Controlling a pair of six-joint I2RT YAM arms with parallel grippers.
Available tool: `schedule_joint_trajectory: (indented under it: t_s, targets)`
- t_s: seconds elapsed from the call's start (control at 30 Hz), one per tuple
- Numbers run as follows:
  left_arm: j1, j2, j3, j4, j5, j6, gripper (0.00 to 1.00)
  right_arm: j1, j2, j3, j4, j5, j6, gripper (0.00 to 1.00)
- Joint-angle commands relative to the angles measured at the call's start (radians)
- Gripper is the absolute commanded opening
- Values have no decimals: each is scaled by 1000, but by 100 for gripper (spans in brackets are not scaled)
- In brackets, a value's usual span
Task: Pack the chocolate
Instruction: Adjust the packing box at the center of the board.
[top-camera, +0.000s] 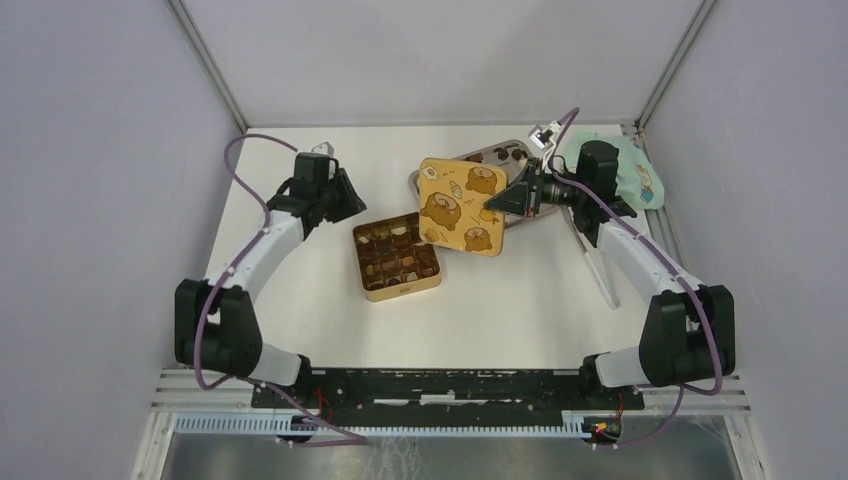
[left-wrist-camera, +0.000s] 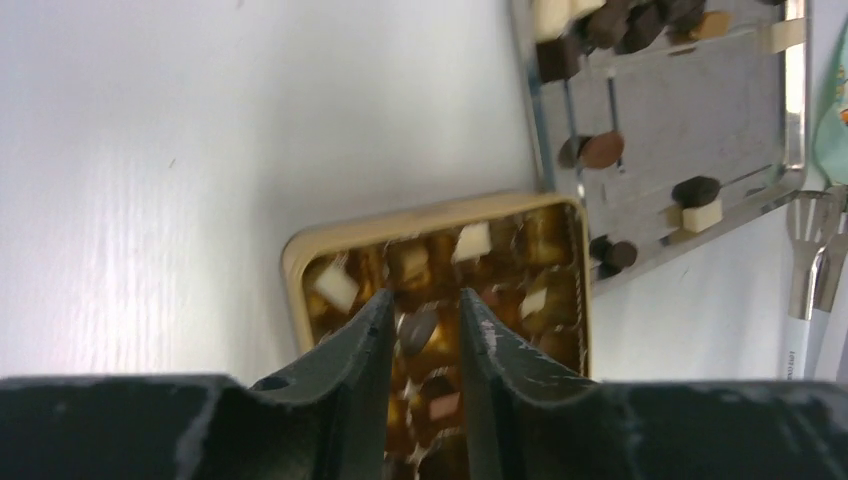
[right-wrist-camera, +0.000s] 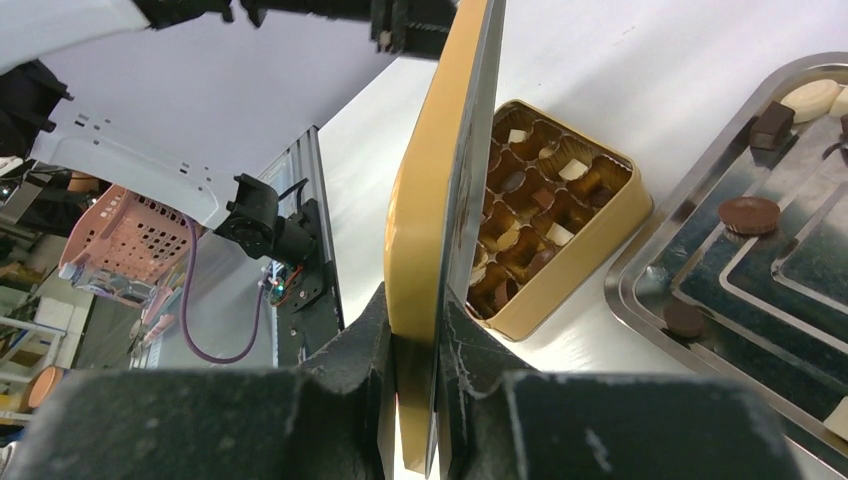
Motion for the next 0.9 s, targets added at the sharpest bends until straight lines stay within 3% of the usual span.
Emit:
schedule_joint_trajectory:
  t_s: [0.0, 0.2, 0.37, 0.87]
  targets:
    - [4, 199, 162, 86, 143, 14, 31, -11, -47, -21, 58, 21, 22, 0]
    - [4, 452, 336, 78, 213, 20, 25, -29, -58, -47, 66, 20, 20, 0]
    - [0, 574, 418, 59, 283, 37, 23, -32, -53, -54, 70, 16, 19, 0]
    - [-120, 536, 224, 97, 374, 70, 22, -31, -51, -74, 101, -39, 48, 0]
